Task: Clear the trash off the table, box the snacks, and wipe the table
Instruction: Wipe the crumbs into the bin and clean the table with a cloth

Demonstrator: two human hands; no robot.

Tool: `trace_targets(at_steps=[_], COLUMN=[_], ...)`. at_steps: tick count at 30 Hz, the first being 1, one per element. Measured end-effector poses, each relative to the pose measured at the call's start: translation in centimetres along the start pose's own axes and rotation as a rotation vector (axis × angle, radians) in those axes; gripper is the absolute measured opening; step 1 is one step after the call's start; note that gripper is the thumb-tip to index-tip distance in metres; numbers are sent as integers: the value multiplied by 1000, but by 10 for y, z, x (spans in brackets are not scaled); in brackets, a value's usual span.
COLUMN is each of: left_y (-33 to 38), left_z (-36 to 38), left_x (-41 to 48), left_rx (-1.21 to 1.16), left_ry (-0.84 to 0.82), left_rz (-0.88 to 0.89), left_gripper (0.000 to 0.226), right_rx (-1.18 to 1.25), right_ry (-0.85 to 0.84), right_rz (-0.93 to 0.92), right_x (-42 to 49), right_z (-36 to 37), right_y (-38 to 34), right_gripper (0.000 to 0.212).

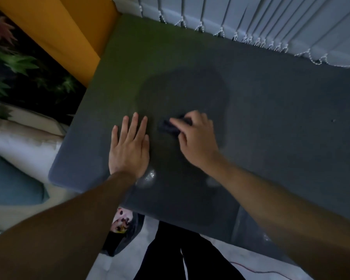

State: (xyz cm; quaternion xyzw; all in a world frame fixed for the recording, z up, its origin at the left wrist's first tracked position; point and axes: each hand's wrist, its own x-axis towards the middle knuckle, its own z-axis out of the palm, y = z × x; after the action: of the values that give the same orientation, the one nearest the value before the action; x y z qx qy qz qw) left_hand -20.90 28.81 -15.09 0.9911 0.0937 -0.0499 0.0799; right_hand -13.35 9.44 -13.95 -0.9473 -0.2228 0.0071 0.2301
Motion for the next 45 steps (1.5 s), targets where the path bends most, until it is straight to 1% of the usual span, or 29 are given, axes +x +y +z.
trace_targets(at_steps=[2,3,4,7,8,9,10,11,14,15,16,17,20,21,23,24,26,28,30,31,32,35,36,37,38,41,42,44,45], left_y=[0,0,0,0,-1,-1,-1,-1,0,1,1,1,1,1,2,2,0,0,5,9,14,25,27,29,31,38,41,51,57], left_z=[1,1,2,2,1,2,2,2,4,4,4,5,4,4,4,4,5,5,2,1,0,0,2,2,3,3,2,2,3], left_x=[1,1,0,-1,-1,-2,-2,-2,-2,-3,-3,-3,-4,-4,-7,-9,-12,-12,-10,-10,-10,-14,-15,-14,-13,-6,-3,3,7], left_rx=[-12,-19,-22,-30,-29,-32,-39,-48,-67,-66,-65,-68,-97,-105,-115,-119,-129,-124,-72,-41,-22,-30,-43,-56,-61,-48,-46,-43,-43], left_ry=[11,15,17,24,28,31,34,37,53,56,60,64,75,90,127,135,128,118,100,86,67,33,28,23,19,9,1,-14,-20], left_rz=[7,10,11,19,20,21,21,18,12,14,14,11,8,28,103,139,172,161,150,151,152,129,115,104,100,166,190,210,213], left_gripper=[56,56,56,55,55,55,55,55,54,54,54,53,52,52,50,50,50,52,54,56,58,59,58,58,59,60,60,61,61], right_rx=[-23,-50,-72,-90,-82,-67,-36,-1,16,-12,-41,-61,-61,-49,-12,12,53,80,36,-1,-29,-31,-29,-23,-7,28,12,-49,-85], right_ry=[-75,-68,-36,61,77,87,78,48,-111,-123,-105,-66,58,85,86,67,6,-54,-84,-55,-3,141,161,166,152,48,10,-9,20], right_rz=[-171,-179,-132,162,213,224,193,116,-180,-229,-228,-182,104,172,198,159,16,-147,-242,-232,-170,161,201,189,132,-147,-209,-228,-175], right_x=[-10,-6,1,14,10,2,-11,-27,-67,-69,-65,-59,-53,-57,-78,-93,-127,-151,-151,-146,-138,-128,-133,-143,-155,-189,-191,-178,-167], right_z=[-2,-5,-6,-4,-1,2,3,5,3,1,0,0,4,7,12,14,14,11,3,-1,-6,-15,-13,-10,-6,-6,-10,-19,-22], right_y=[8,15,19,13,5,-4,-13,-19,-18,-12,-7,-4,-17,-25,-41,-47,-51,-45,-28,-18,-9,3,-1,-7,-13,-12,-6,13,23], right_gripper=[46,46,45,41,41,41,41,42,44,44,43,42,41,40,40,41,39,36,37,38,39,41,41,40,39,37,38,41,43])
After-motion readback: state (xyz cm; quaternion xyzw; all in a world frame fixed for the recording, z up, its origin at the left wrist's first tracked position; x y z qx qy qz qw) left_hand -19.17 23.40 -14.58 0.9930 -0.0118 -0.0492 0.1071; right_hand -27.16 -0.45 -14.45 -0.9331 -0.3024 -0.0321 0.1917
